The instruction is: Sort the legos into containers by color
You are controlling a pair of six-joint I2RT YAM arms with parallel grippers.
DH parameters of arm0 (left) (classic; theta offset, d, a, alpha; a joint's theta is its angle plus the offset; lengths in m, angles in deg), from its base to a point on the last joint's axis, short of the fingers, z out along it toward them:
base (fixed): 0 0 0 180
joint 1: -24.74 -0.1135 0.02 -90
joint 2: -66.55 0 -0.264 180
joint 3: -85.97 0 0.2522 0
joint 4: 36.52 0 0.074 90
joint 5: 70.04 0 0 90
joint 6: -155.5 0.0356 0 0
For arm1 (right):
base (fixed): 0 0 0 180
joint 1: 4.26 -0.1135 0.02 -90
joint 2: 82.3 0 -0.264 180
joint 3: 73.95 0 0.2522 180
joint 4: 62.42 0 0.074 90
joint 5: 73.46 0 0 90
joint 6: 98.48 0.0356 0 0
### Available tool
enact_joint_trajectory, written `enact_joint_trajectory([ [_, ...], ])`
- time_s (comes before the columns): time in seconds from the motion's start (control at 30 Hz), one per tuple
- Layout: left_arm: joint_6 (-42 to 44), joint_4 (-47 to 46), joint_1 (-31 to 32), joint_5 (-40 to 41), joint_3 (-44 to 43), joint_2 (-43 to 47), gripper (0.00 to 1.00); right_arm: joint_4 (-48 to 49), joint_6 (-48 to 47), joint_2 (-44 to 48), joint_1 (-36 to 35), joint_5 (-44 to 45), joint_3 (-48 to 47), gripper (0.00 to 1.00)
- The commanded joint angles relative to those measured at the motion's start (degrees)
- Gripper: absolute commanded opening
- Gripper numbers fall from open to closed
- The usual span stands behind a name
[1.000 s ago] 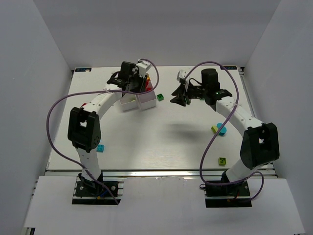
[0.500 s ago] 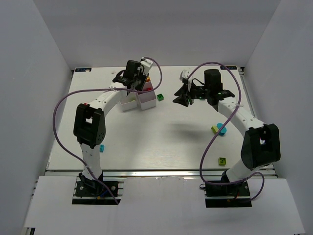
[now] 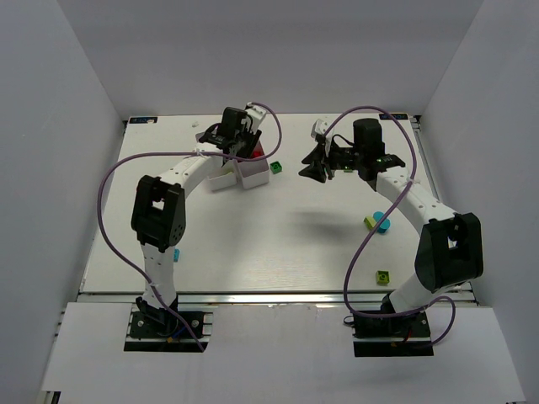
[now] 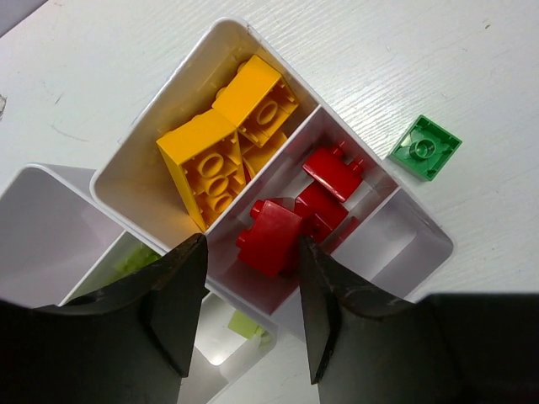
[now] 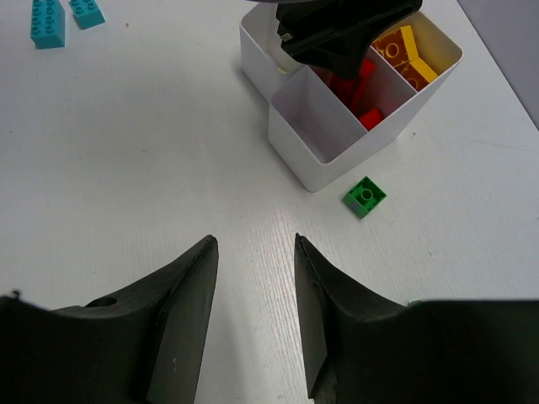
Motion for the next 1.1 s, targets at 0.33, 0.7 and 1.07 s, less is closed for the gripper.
enact_joint_trajectory([
  [0.33,-5.5,-2.7,-1.3,8.1,2.4,12.5,0.32,0.7,-0.2,2.1,0.5,-1.5,0.6,0.47],
  [0.7,-34.6,-1.3,-29.9,-1.1,28.3,34.6,0.49,0.4,0.0,1.4,0.5,-2.0,0.9,0.47],
  [1.07,-38.8,3.4,-43.6,-4.4,33.2,25.5,0.94,0.6,0.6,1.0,0.4,-2.6,1.4,0.48],
])
